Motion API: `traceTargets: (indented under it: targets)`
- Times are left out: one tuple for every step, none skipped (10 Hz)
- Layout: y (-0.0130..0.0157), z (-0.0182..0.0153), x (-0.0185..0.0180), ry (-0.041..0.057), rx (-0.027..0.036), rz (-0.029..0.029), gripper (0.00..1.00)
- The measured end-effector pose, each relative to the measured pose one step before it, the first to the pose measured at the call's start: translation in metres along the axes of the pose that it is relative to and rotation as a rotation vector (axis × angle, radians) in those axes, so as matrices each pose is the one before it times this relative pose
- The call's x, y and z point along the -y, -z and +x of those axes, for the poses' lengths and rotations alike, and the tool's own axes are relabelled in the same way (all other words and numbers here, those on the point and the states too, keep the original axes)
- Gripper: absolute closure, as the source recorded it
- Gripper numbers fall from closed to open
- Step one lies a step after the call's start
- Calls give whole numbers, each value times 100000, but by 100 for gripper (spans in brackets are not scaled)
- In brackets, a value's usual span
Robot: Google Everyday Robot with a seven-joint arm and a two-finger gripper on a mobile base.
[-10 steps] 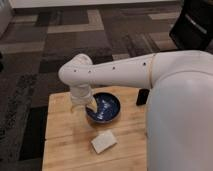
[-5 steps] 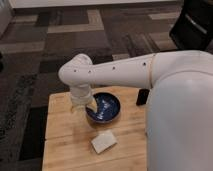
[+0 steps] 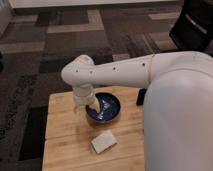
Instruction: Pick up the ceramic bowl
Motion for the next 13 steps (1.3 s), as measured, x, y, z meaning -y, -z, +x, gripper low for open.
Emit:
traceTargets:
  targets:
    - [-349,-455,247,197,-27,470,35]
    - [-572,-937,794,360,1067,1864,35]
    - [-242,-402,386,83,532,828,35]
    - [-296,-363,293,240,375,765,35]
    - [-612,-889,-325,2009,1723,507,35]
    - [-266,-192,-248,788,302,-105,35]
    - [-564,-400,-358,1089,658,-554,35]
    - [-593,-171,-348,1187,-166,-353,35]
    - [-632,-139,-408,1545,-215,48,35]
    - [-365,-91,-262,985,-13,403,35]
    - [-323,-117,-353,1189,160,444,35]
    - [-631,62,-535,1770,-551,395,35]
    - [-232,-26,-187,694,-60,88,35]
